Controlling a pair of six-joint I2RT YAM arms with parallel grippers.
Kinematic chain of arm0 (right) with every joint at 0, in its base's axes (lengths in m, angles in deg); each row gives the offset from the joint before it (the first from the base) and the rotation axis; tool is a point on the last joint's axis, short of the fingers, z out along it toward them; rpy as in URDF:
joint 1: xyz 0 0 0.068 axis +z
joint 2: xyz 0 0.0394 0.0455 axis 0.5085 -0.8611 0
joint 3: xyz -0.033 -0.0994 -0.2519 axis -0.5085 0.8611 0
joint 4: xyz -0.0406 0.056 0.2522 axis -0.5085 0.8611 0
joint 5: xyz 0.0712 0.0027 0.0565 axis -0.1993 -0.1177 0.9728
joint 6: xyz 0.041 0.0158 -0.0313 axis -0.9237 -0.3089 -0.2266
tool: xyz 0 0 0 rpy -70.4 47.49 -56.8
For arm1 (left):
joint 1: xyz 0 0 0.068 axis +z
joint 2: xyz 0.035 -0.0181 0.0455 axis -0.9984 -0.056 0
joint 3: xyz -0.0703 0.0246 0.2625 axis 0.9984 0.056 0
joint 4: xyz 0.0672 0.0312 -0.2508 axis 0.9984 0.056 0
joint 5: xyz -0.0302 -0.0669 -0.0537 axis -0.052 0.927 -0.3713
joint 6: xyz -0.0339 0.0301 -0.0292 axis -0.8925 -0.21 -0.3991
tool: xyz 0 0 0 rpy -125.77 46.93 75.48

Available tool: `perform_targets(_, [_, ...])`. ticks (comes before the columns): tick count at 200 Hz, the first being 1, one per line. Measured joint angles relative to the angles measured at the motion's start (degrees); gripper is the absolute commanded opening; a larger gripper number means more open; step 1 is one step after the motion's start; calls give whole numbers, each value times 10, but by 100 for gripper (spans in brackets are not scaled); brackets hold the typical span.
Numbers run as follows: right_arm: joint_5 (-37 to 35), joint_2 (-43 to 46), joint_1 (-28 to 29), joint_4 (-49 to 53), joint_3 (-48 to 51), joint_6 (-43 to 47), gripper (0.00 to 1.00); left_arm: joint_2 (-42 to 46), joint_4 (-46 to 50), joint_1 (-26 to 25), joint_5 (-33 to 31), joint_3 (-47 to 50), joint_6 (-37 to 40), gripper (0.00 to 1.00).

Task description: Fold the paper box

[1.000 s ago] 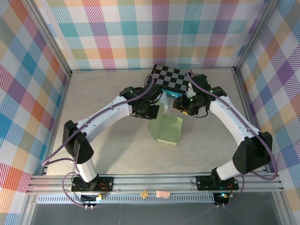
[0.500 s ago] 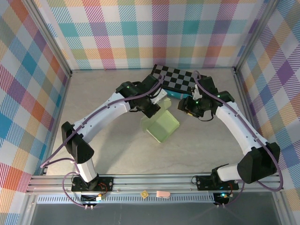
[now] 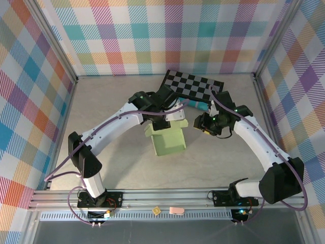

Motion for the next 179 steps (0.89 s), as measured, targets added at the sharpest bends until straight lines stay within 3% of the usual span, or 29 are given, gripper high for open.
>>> perform_targets(23, [15,0,0,-1,15,2,48,-4,-5,0,12,0,29,0])
perform_targets(39, [20,0,0,-1,19,7,48,-8,-24,0,14,7,37,13])
perform_targets(60, [21,0,0,-4,23,23,50,-9,-50,0,12,30,42,39])
perform_targets(81, [21,-2,0,-5,23,48,50,-9,-80,0,9,53,37,51])
perform_targets(143, [14,-27,0,-4,17,100,51,27,-143,2,-14,82,-38,62])
perform_targets(179, [1,-47,0,-5,-14,122,53,77,-138,27,-24,82,-165,62])
